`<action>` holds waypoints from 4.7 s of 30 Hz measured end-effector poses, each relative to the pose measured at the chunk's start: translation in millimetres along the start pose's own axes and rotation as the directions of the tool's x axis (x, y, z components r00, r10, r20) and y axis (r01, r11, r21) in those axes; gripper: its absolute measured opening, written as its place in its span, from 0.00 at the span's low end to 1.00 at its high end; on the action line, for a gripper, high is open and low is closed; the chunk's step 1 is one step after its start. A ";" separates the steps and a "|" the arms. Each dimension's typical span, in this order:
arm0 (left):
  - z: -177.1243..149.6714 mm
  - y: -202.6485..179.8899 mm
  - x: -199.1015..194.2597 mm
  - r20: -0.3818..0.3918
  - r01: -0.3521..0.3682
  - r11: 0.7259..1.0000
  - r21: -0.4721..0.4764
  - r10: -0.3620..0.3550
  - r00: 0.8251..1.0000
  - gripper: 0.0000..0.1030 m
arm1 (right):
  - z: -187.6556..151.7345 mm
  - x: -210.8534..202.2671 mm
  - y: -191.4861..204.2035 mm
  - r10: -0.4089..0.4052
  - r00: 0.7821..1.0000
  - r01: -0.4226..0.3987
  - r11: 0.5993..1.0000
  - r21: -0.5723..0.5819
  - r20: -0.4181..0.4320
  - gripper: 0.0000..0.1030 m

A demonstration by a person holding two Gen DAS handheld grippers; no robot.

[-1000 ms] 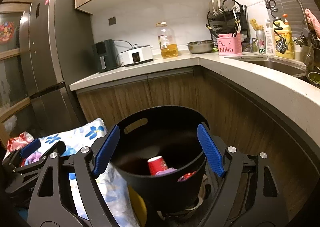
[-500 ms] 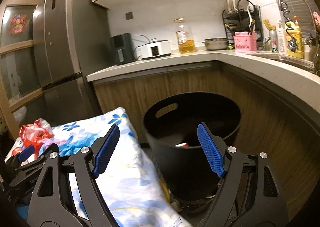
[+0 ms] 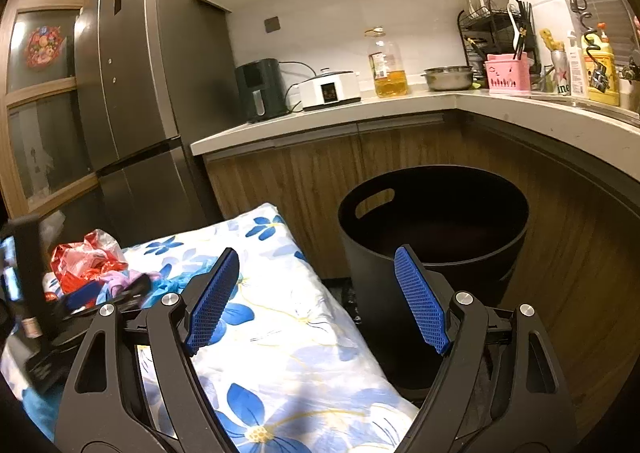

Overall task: Collect trash
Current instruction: 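Move both tools back over the bed, then grasp a blue glove with the left tool while the right tool grasps a pink glove, then carry the blue and pink gloves over the black trash bin, then open both tools to drop the gloves into the bin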

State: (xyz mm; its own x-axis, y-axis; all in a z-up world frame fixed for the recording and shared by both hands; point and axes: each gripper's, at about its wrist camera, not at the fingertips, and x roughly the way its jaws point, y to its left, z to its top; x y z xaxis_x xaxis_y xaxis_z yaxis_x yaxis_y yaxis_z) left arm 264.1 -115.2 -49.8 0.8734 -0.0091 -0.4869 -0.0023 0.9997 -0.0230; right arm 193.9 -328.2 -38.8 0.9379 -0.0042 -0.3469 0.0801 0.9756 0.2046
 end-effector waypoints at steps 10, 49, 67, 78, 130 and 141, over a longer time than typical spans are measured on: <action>-0.4 -8.3 68.7 -0.178 -0.005 0.999 0.041 0.012 0.984 0.72 | -3.3 15.9 4.5 0.003 1.000 -0.003 1.000 -0.004 -0.017 0.77; -43.9 120.8 -105.2 -0.011 0.015 0.985 -0.169 -0.017 1.000 0.05 | -37.9 53.8 123.9 0.172 0.970 -0.191 0.977 -0.097 -0.173 0.75; -46.2 169.0 -122.7 0.000 -0.043 0.976 -0.215 0.044 0.999 0.05 | -63.5 116.8 232.7 0.315 0.880 -0.393 0.903 -0.173 -0.357 0.10; -44.7 160.9 -131.5 0.016 -0.032 0.977 -0.211 0.036 0.999 0.05 | -39.8 64.9 196.8 0.351 0.904 -0.387 0.915 -0.114 -0.244 0.05; 62.2 -147.7 -77.3 0.142 0.316 0.929 0.194 -0.346 0.928 0.05 | 82.9 -23.7 -84.6 -0.012 0.998 0.014 1.000 -0.023 0.069 0.04; 80.6 -192.6 -48.8 0.135 0.380 0.899 0.218 -0.413 0.901 0.05 | 112.0 -2.5 -106.0 -0.025 0.996 0.027 0.999 -0.019 0.081 0.04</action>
State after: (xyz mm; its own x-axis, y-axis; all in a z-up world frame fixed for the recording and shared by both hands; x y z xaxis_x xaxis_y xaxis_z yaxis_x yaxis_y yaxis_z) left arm 261.2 -305.6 48.8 0.8533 -0.4183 -0.3113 0.4356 0.9000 -0.0153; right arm 221.0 -456.2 42.9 0.9597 -0.0467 -0.2770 0.0989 0.9791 0.1776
